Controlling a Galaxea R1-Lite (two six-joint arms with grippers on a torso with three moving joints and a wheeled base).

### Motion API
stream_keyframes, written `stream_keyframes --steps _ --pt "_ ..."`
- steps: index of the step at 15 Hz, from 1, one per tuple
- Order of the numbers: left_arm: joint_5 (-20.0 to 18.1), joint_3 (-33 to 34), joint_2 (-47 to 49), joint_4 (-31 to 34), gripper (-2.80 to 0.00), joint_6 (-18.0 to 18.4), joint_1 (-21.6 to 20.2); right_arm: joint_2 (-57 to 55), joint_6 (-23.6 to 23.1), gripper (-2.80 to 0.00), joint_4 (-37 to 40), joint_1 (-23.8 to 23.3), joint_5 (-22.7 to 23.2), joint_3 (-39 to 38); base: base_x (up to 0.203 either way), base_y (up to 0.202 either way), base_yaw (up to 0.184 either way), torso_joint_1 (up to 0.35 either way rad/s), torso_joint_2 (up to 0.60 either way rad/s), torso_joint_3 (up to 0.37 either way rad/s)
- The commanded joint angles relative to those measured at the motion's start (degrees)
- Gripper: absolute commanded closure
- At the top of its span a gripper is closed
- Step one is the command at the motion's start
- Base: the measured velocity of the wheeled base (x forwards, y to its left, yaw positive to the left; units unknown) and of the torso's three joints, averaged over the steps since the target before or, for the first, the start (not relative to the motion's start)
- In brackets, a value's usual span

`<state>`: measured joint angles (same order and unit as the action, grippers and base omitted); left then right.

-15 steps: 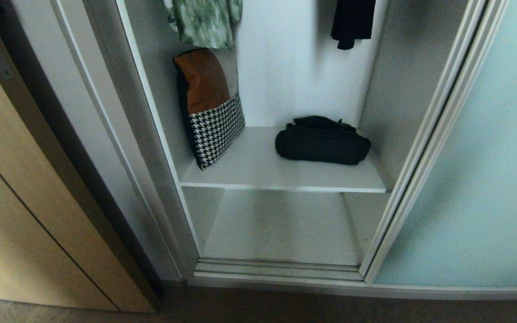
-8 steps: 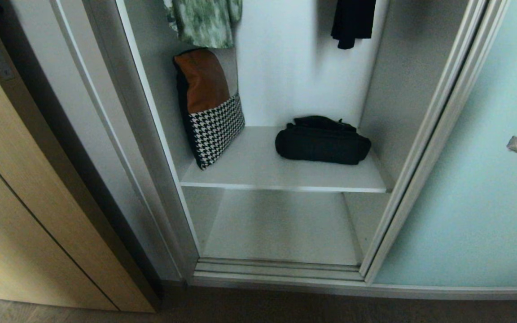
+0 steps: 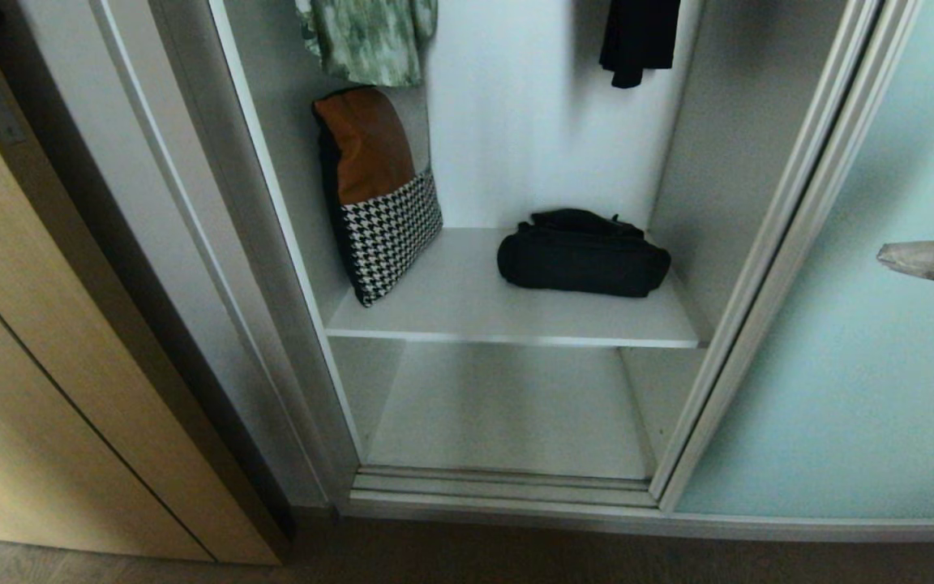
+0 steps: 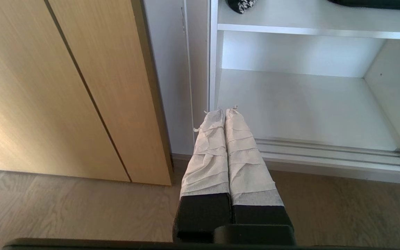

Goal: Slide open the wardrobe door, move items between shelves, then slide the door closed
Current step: Close the door

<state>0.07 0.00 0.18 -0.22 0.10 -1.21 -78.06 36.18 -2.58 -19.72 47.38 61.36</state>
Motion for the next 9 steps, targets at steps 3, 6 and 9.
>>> stream_keyframes --steps 3,6,9 --pt "0.01 0.00 0.08 -0.04 0.00 0.03 -0.02 -6.60 0.59 0.00 -0.09 -0.56 -0.09 3.30 0.000 0.000 0.000 0.000 0.00 0.000" --pt "0.01 0.00 0.08 -0.04 0.00 -0.01 -0.02 -9.52 2.17 0.00 -0.99 -0.67 -3.09 4.87 0.000 0.000 0.000 0.000 0.00 0.000" --pt "0.01 0.00 0.08 -0.04 0.00 -0.01 -0.08 -12.12 2.12 0.00 -1.95 -2.05 -3.43 6.32 0.000 0.000 0.000 0.000 0.00 0.000"
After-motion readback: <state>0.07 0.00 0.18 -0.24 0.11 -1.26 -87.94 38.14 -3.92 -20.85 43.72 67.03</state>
